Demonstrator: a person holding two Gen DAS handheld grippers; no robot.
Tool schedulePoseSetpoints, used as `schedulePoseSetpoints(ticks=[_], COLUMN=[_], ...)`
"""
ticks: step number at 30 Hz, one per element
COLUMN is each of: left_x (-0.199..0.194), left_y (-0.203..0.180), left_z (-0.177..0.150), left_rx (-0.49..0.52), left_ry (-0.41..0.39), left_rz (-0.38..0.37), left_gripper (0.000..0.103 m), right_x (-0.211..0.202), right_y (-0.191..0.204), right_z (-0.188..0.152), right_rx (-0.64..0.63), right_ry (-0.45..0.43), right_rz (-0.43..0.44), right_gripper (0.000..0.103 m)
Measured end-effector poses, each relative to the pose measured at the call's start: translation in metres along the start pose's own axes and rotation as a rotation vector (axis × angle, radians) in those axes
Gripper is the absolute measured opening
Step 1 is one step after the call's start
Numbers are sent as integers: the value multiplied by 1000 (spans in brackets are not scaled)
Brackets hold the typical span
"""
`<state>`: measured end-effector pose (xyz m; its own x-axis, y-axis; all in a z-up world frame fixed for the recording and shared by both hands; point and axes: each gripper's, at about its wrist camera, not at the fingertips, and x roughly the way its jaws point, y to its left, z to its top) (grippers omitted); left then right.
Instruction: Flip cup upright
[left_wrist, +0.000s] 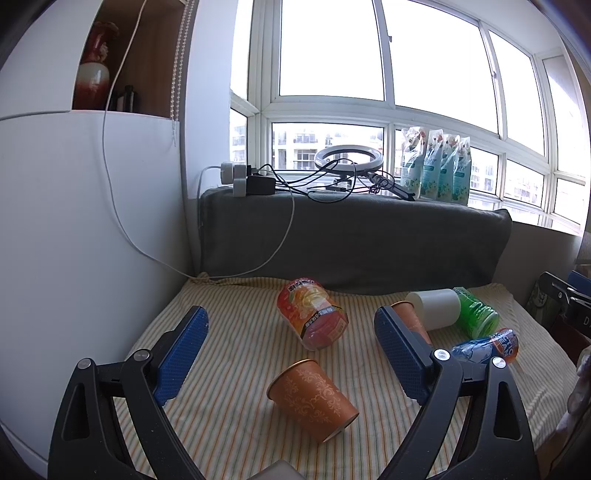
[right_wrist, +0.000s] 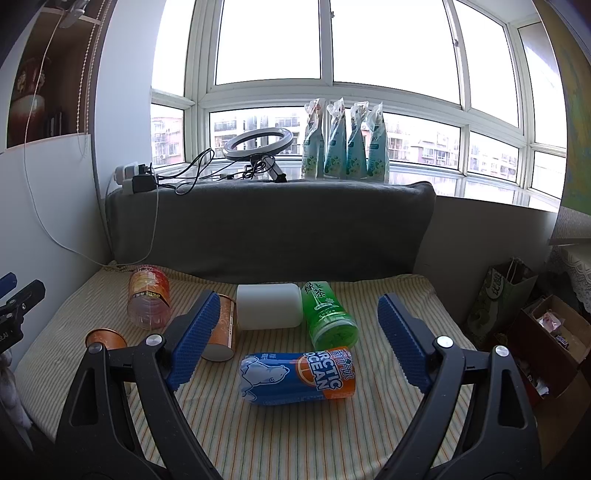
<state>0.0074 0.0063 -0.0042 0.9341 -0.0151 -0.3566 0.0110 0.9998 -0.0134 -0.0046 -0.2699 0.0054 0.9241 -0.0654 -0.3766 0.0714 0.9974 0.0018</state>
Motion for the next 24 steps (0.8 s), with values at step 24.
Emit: schedulePoseSetpoints(ticks=[24], left_x=[29], left_y=[-10], left_z=[-8], left_rx=[-6], left_ry=[98], left_rz=[-36], left_gripper=[92], right_x=[49], right_y=[-37], right_z=[-5], right_rx=[49], right_ry=[115], right_rz=[23], right_gripper=[90])
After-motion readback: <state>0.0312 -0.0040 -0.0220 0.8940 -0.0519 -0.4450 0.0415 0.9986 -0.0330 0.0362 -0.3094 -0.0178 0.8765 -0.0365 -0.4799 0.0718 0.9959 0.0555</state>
